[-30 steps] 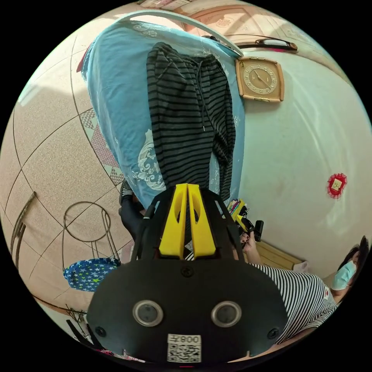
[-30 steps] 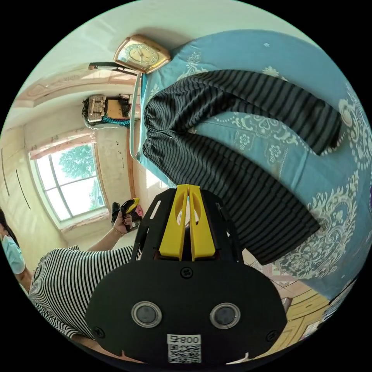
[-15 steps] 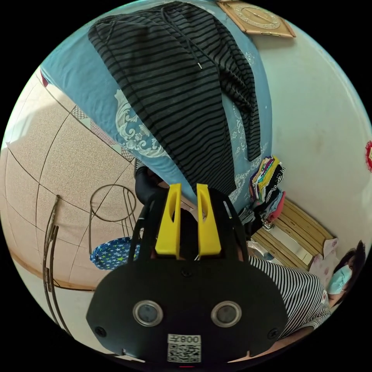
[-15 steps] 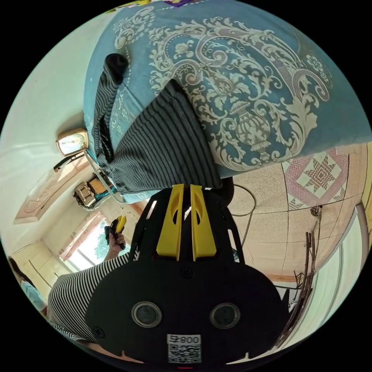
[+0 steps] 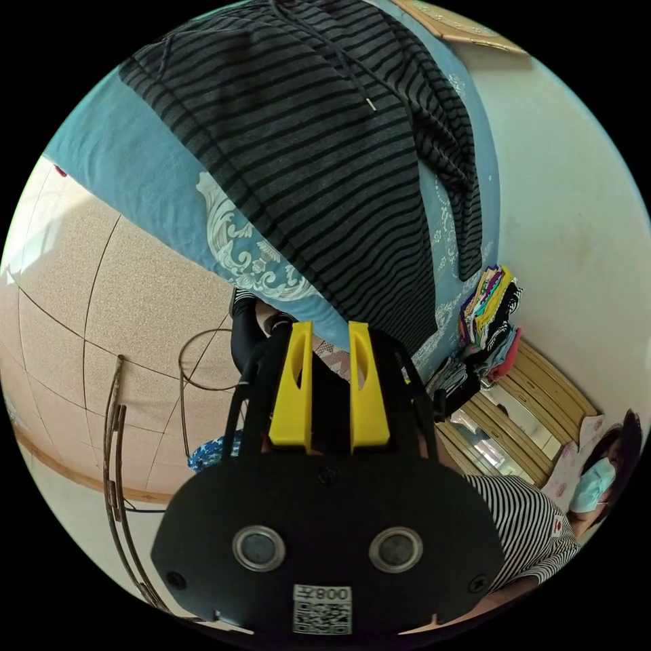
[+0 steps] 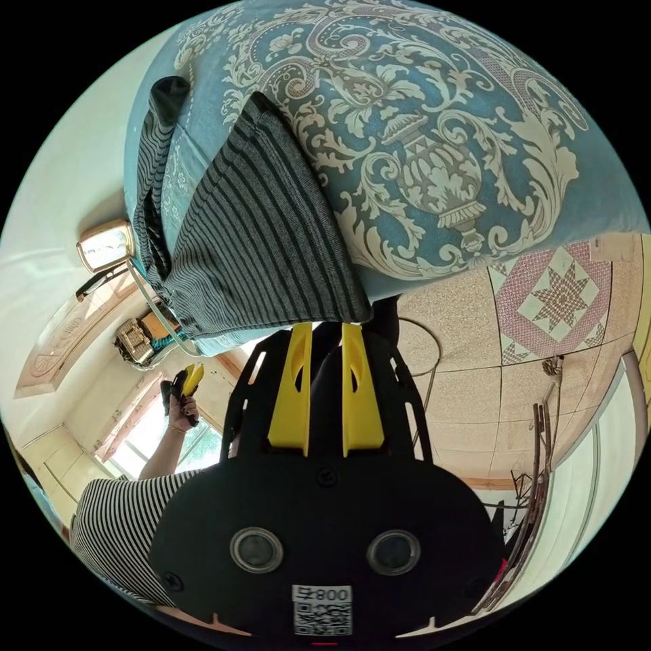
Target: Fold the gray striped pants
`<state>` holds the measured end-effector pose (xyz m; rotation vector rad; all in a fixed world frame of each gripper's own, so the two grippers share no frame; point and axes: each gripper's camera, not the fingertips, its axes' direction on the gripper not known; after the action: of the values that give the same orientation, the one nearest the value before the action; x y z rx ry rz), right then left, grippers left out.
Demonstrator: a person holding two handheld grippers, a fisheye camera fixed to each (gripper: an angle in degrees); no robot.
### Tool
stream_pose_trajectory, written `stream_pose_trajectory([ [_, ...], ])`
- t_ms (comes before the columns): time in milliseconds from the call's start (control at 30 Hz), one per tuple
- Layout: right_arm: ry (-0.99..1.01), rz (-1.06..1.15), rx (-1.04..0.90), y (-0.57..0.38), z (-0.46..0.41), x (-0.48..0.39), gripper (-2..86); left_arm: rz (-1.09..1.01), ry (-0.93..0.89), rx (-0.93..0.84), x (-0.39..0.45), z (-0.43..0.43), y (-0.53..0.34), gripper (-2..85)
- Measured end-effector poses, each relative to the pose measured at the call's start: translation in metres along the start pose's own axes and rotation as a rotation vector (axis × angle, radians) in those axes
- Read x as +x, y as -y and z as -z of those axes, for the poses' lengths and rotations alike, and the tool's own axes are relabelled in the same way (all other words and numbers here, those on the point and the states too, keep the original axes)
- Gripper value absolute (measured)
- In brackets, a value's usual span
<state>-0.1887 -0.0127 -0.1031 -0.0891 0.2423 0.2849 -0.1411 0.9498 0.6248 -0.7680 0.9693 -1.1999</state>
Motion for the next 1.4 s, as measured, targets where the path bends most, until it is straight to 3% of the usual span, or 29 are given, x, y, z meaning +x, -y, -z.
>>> stream_pose_trajectory([
  [433,0.134,-0.138,0.121,-0.023,-0.054,0.117,9.1,0.178,-0.058,0.303,-0.141,0.014,-0.048,10.0],
  [533,0.147,-0.124,0.14,-0.024,-0.064,0.134,9.1,0.198,-0.146,0.357,-0.168,0.006,-0.062,10.4],
  [733,0.182,-0.141,0.18,-0.031,-0.077,0.177,9.6,0.161,-0.078,0.337,-0.182,-0.017,-0.095,8.3],
  [867,0.257,-0.148,0.198,-0.041,-0.085,0.214,8.9,0.12,-0.199,0.364,-0.205,-0.023,-0.131,5.5],
  [1000,0.335,-0.147,0.233,-0.056,-0.089,0.242,6.7,0.117,-0.209,0.402,-0.211,-0.026,-0.16,3.6],
  [1400,0.47,0.083,0.38,-0.106,-0.074,0.294,2.1,-0.053,-0.292,0.49,-0.23,-0.005,-0.242,3.3],
])
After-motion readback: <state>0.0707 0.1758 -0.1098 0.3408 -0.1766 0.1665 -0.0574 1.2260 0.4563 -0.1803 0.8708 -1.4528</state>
